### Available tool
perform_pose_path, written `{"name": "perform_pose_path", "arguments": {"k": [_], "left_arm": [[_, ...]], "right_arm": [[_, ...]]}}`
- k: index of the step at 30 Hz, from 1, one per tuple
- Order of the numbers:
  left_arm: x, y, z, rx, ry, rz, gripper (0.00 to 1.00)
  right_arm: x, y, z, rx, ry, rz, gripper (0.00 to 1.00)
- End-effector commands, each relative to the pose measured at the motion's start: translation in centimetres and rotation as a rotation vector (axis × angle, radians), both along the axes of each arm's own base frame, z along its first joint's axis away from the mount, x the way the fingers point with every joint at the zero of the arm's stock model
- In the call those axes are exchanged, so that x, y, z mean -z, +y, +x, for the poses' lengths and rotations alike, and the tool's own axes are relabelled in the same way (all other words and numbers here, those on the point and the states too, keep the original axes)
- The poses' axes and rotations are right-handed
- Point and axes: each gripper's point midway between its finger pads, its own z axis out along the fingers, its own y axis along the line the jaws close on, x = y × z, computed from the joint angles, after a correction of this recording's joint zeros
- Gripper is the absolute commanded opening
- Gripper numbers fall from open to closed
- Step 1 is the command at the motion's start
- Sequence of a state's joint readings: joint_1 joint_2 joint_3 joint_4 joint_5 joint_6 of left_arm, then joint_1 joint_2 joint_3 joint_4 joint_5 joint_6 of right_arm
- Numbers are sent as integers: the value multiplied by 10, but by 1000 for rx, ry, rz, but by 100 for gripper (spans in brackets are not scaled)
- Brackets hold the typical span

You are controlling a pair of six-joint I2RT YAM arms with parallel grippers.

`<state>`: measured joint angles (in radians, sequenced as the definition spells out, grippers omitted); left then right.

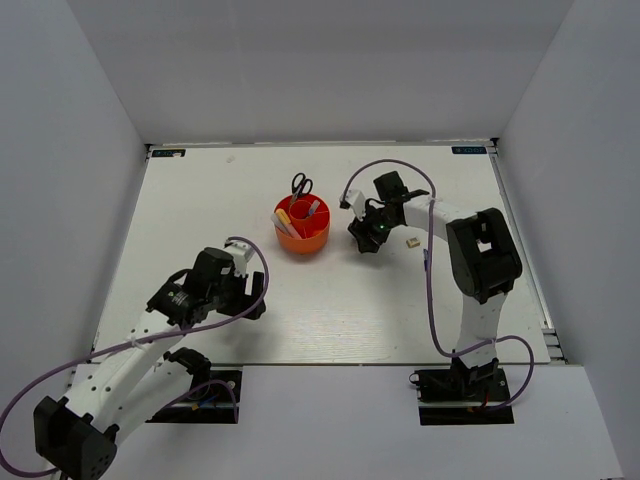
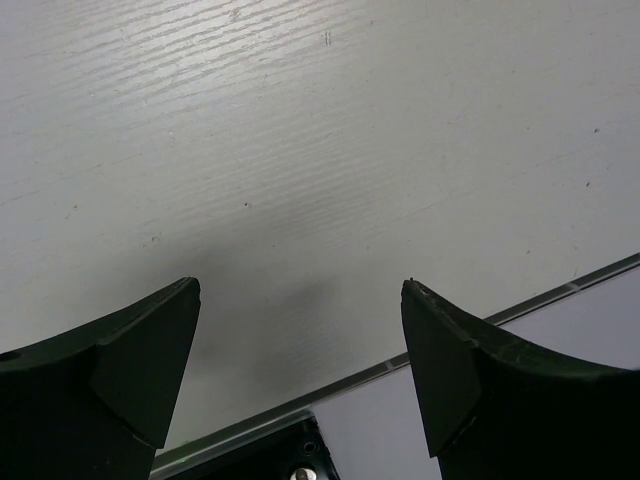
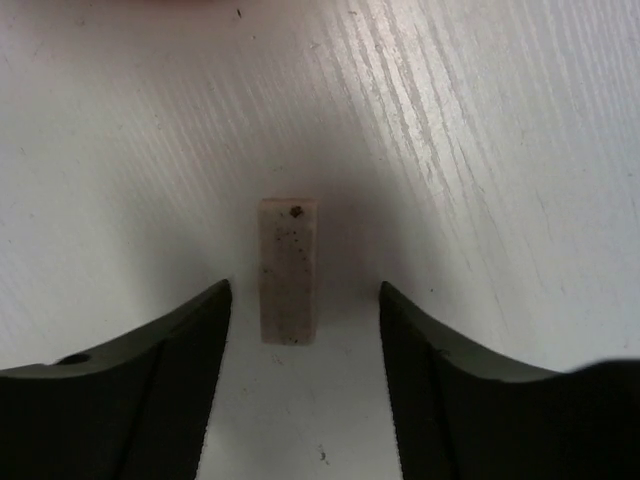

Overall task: Sort the stationery into containers
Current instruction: Pick up the stationery from the center of the board, then place the stationery in the storage box.

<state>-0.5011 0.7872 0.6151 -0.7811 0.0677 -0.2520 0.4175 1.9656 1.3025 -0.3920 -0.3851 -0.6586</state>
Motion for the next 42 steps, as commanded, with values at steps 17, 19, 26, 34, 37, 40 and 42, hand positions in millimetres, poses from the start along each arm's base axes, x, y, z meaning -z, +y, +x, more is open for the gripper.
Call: {"name": "perform_pose_path", "arguments": {"k": [17, 19, 26, 34, 37, 40, 42], "left_arm": [[-7, 5, 0, -11, -54, -9, 92], [-7, 4, 0, -7, -57, -13, 92], [-9, 3, 0, -1, -57, -16, 92], [-6, 4, 0, -6, -55, -10, 92], [-7, 4, 0, -4, -55, -7, 92], [-7, 5, 1, -5, -54, -5, 92], [-6, 5, 1, -5, -52, -3, 92]], "right_arm": [[-27, -22, -18, -53, -45, -203, 0], [-66, -14, -7, -57, -131, -170, 0], [-152, 21, 11, -195, -309, -120, 0], [-173, 60, 48, -338, -675, -248, 0], [-180, 63, 60, -344, -777, -318, 0], [-182, 64, 66, -358, -845, -364, 0], [-185, 67, 67, -381, -885, -377, 0]]}}
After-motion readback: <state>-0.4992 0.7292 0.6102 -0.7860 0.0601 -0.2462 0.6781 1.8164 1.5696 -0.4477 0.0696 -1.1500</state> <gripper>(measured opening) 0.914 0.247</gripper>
